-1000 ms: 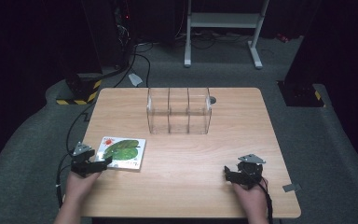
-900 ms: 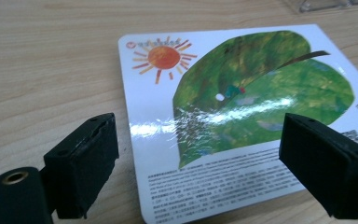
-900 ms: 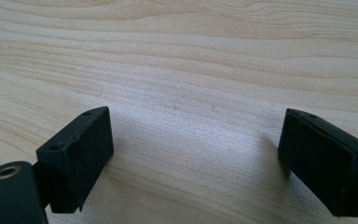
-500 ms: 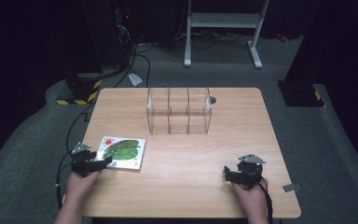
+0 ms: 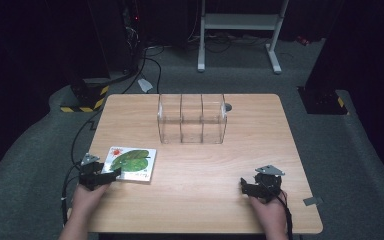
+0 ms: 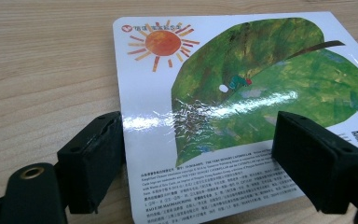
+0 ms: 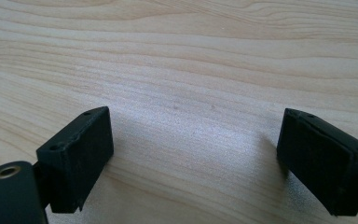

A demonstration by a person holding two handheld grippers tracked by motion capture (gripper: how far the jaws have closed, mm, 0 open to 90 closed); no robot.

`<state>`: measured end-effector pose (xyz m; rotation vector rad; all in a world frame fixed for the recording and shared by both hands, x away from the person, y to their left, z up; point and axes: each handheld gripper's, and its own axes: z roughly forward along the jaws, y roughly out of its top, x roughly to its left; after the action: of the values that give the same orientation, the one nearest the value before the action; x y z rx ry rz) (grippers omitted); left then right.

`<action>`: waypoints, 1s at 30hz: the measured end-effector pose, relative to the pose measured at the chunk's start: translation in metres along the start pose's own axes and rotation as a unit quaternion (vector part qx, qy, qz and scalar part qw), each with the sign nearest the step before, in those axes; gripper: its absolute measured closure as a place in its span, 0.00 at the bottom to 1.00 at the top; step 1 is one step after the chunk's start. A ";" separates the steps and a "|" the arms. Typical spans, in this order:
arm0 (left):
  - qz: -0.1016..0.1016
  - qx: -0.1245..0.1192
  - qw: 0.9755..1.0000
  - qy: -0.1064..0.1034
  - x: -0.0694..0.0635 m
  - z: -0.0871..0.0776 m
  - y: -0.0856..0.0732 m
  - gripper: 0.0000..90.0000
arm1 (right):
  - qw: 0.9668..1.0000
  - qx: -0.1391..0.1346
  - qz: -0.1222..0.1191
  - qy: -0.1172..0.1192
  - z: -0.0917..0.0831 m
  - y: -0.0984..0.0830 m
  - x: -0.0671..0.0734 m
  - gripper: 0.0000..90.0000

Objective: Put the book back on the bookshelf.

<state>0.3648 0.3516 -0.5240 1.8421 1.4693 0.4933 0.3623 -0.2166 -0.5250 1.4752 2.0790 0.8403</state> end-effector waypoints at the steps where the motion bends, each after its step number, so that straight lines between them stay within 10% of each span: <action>1: -0.003 -0.001 1.000 -0.002 -0.001 0.000 0.000 0.20 | 1.000 0.000 0.000 0.000 0.000 0.000 0.000 0.11; 30: 0.039 0.013 0.998 -0.038 -0.033 0.004 0.002 0.25 | 1.000 0.000 0.000 0.000 0.000 0.000 0.000 0.11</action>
<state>0.3595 0.3185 -0.5207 1.9231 1.3633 0.4382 0.3623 -0.2166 -0.5250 1.4753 2.0791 0.8405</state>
